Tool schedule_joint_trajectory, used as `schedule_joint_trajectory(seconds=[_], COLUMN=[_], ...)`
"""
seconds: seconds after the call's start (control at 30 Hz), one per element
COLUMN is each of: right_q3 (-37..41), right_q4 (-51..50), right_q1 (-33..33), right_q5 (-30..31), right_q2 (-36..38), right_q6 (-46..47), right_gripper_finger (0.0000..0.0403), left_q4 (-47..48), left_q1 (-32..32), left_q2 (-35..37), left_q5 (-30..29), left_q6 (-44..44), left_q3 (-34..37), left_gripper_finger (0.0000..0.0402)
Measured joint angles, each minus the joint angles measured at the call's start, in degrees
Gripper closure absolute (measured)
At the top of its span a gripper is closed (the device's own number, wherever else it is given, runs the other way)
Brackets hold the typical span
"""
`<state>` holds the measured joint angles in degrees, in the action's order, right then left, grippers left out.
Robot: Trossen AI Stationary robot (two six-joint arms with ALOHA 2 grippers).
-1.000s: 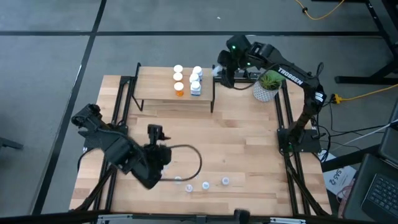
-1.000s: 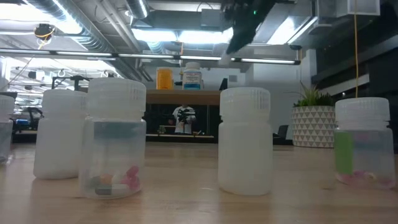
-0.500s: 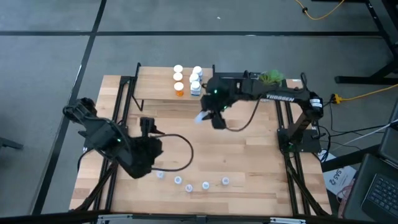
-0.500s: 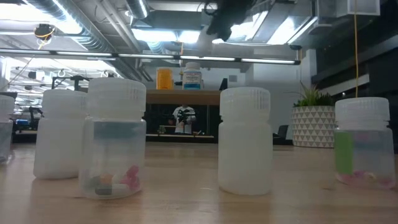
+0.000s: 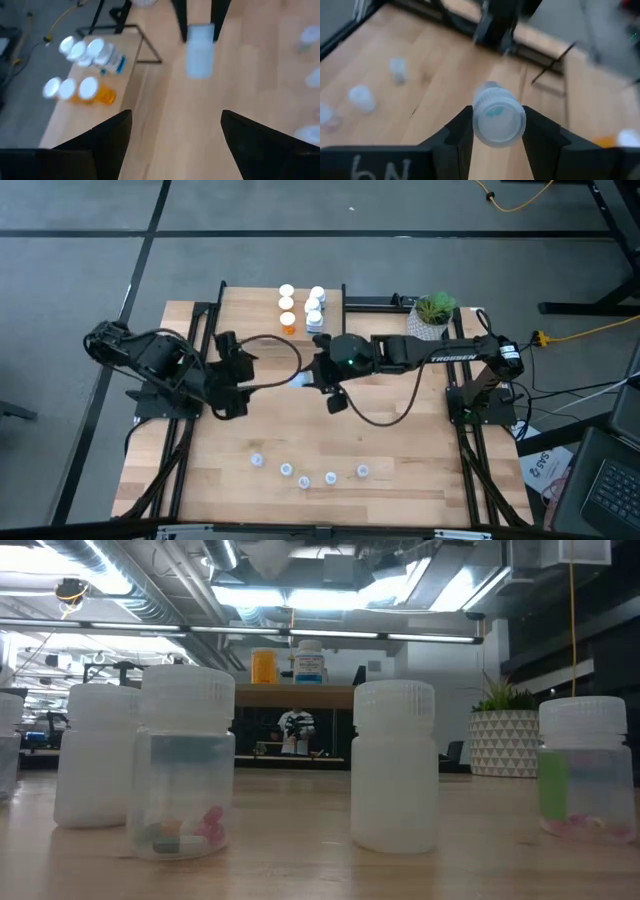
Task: Pick and place medicine bottles onto shelf by color
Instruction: Put the transparent pill bottle on the shelf
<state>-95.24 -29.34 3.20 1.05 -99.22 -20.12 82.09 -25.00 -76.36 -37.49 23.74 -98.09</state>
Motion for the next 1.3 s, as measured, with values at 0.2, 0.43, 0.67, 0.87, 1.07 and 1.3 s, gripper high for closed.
schedule_joint_trajectory(seconds=[0.2, 0.43, 0.67, 0.87, 1.07, 1.3], right_q3=[0.0, 0.0, 0.0, 0.0, 0.0, 0.0], right_q4=[9.3, 10.3, 9.5, 10.5, 10.0, 9.4], right_q1=[2.1, 2.1, 2.3, 2.8, 3.0, 3.1], right_q5=[0.8, 1.0, 0.9, 1.0, 3.3, 3.9], right_q2=[0.0, 0.0, -1.4, -2.6, -2.7, -2.7], right_q6=[-4.6, -2.1, 1.9, 1.9, 1.9, 2.0], right_gripper_finger=[0.0263, 0.0263, 0.0263, 0.0263, 0.0263, 0.0263], left_q4=[-16.1, -19.8, -27.1, -28.2, -27.8, -27.1], left_q1=[1.8, 5.8, 9.9, 11.8, 11.9, 11.9], left_q2=[3.2, 2.1, 1.1, -1.4, -2.4, -2.4], left_q5=[2.5, 7.3, 12.8, 17.5, 17.6, 18.3], left_q6=[-10.6, -14.1, -18.3, -18.6, -19.4, -19.4], left_q3=[7.9, 12.8, 14.5, 14.6, 14.6, 14.6], left_gripper_finger=[0.0102, 0.0102, 0.0102, 0.0102, 0.0102, 0.0139])
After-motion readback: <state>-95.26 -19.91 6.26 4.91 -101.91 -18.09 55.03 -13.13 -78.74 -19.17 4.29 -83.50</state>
